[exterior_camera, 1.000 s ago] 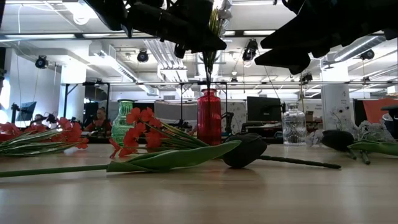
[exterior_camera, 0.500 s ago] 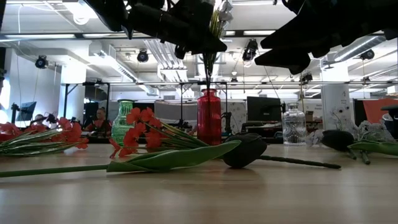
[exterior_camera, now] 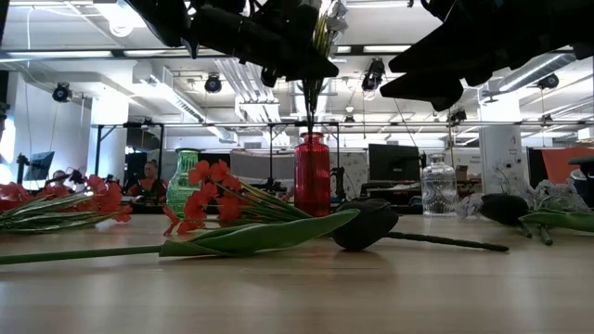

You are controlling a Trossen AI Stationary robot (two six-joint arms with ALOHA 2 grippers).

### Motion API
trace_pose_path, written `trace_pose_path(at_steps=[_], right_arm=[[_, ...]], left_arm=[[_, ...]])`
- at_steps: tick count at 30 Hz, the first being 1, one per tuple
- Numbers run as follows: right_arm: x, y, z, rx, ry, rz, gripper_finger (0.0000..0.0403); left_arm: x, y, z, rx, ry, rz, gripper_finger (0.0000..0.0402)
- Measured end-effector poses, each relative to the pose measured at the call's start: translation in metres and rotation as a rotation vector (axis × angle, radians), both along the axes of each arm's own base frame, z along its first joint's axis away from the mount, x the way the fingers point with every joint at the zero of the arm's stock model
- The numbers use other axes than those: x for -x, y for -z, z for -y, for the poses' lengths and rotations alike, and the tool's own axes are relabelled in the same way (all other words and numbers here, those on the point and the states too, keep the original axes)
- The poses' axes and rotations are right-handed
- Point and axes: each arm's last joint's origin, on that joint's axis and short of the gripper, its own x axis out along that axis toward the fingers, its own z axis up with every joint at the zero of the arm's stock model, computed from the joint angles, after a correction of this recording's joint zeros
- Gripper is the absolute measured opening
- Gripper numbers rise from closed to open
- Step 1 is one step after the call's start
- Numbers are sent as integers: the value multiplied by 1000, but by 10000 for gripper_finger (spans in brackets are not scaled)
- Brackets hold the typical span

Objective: Sort flowers into vase by color
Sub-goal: Put the left white flowers into the red vase

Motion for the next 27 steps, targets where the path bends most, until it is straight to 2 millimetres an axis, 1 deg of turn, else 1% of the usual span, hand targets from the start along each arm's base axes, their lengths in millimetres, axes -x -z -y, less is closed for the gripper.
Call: trace_pose_path(at_steps=[27], right_arm=[[0, 0, 0, 0, 0, 0, 261]], left_arm=[[0, 1, 0, 2, 0, -11, 2]])
